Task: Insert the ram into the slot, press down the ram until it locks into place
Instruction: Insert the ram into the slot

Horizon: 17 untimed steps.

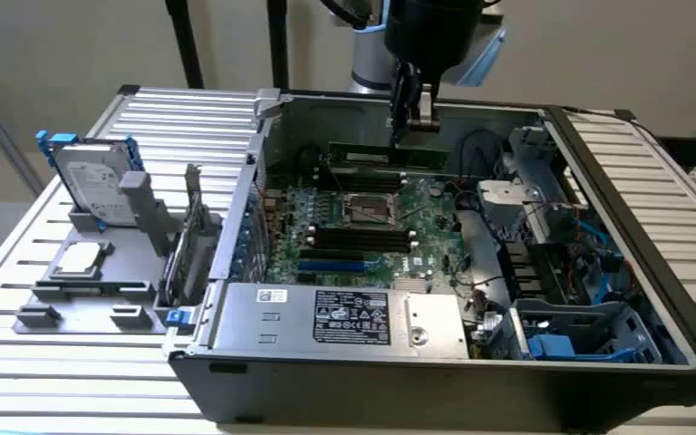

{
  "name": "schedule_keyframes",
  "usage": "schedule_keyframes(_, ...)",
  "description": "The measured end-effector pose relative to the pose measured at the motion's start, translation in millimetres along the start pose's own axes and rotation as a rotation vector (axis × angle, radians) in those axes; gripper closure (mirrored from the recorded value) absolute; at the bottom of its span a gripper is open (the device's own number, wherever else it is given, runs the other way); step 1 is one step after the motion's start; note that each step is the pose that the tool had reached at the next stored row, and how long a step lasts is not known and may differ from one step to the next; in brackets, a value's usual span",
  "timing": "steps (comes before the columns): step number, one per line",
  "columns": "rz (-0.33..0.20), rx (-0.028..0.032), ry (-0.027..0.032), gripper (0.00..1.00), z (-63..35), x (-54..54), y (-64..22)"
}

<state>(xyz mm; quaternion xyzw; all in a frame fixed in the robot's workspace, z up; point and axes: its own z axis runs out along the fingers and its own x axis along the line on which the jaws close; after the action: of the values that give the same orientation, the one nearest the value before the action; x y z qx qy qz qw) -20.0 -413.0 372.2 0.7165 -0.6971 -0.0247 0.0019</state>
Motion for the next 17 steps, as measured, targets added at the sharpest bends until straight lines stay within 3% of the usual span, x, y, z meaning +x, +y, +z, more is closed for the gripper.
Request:
schedule_keyframes(14, 0.0, 0.0001, 0.0002, 0.87, 0.3, 0.0, 0.0)
schedule_keyframes(17, 0.0, 0.0012, 0.0008, 0.87, 5.3, 0.2, 0.0)
